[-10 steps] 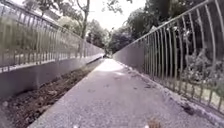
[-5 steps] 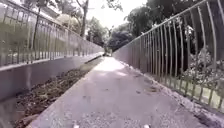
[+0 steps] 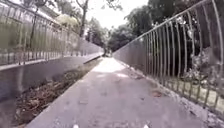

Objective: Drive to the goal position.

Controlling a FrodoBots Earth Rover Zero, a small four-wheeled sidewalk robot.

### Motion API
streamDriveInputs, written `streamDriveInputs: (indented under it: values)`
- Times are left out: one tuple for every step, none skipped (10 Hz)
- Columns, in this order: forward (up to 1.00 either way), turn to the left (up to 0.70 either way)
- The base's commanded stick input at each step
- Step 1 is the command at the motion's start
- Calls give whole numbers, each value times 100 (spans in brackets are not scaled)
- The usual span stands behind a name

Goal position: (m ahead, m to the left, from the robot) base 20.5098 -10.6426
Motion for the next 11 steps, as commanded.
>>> streamDriveInputs:
  values:
    - [50,0]
    - [50,0]
    - [50,0]
    - [50,0]
    - [50,0]
    - [50,0]
    - [50,0]
    - [50,0]
    - [50,0]
    - [50,0]
    - [50,0]
